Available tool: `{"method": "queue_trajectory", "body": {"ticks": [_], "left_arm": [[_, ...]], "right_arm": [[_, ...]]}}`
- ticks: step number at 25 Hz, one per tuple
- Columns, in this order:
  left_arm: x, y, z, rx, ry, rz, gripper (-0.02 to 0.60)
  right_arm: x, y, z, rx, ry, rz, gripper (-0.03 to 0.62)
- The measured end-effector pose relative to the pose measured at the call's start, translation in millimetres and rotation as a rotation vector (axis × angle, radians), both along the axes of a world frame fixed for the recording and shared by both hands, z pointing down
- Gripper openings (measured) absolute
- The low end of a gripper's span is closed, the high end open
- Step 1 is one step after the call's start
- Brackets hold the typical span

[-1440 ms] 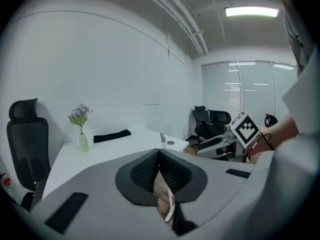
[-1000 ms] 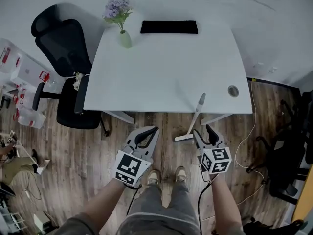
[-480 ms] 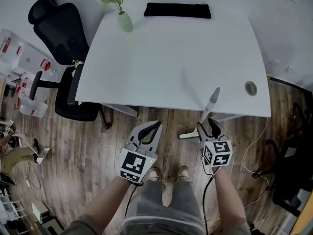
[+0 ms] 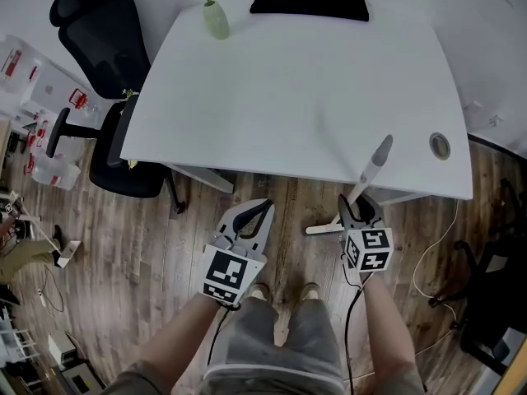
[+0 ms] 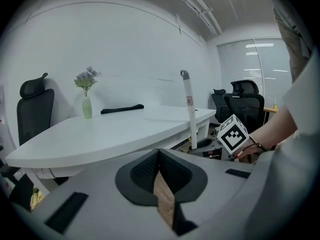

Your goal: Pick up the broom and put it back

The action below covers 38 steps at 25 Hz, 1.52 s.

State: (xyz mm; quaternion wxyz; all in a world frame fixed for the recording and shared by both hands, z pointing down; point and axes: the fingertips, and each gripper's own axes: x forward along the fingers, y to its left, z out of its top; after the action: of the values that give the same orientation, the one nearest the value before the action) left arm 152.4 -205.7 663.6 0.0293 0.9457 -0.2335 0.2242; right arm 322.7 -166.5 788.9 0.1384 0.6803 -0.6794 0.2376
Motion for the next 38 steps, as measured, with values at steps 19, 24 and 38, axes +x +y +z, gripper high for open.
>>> {"method": "queue_trajectory", "body": {"ticks": [19,24,38], "left_arm": [[-24,35,-62,0.045,-0.036,0.048,0.017],[-41,46,-115,0.065,-0.026,0.038,0.016],[-90,38,-280,0.180,0.028,-0.020,0.017]], "right_arm": [[-14,51,-100,0.055,0.061,0.018,0.101],[-27,64,-184,0.094,0.071,0.009,0.101],[-64,80,-423,0.255,0.103,-0.049,0.101]]}}
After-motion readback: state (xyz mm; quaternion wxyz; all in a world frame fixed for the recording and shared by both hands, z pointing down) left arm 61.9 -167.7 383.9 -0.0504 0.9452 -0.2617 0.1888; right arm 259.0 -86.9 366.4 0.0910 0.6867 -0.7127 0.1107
